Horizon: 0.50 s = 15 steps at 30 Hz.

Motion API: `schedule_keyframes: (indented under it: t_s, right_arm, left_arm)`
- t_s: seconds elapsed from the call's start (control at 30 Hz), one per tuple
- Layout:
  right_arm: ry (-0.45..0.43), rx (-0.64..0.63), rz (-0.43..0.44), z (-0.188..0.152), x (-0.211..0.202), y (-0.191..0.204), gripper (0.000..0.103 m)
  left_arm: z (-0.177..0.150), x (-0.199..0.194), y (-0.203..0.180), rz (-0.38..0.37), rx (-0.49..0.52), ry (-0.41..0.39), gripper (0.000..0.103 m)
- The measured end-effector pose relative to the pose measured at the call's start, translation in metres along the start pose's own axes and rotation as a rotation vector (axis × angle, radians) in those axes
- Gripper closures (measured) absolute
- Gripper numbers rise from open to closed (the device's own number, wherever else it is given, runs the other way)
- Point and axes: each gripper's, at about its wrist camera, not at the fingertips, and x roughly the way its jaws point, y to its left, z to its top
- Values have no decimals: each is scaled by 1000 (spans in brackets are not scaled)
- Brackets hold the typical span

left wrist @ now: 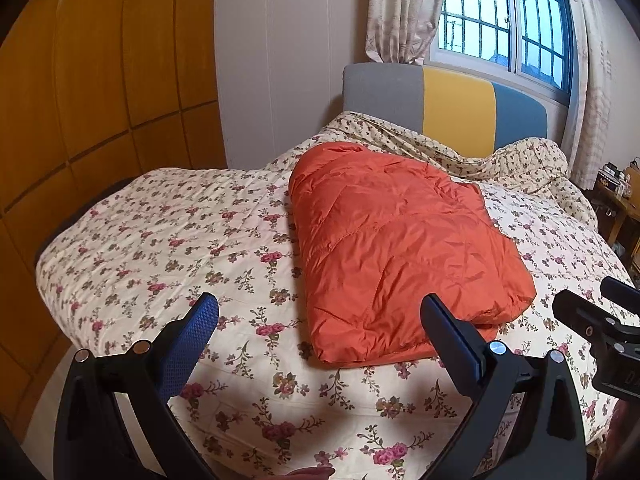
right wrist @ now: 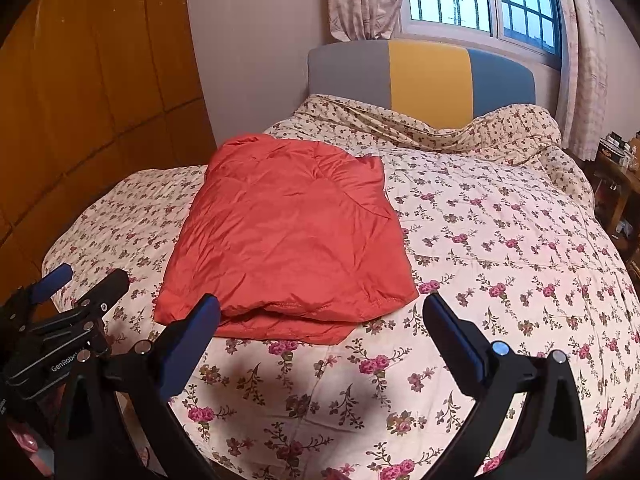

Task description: Fold large clothes

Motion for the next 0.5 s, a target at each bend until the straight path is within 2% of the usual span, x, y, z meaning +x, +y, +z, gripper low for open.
schedule_keyframes:
  t_s: [0.5]
  right_arm:
    - [6, 2, 7, -2, 2, -1, 2]
  left_arm:
    - [-2, 2, 1, -2, -4, 6, 3]
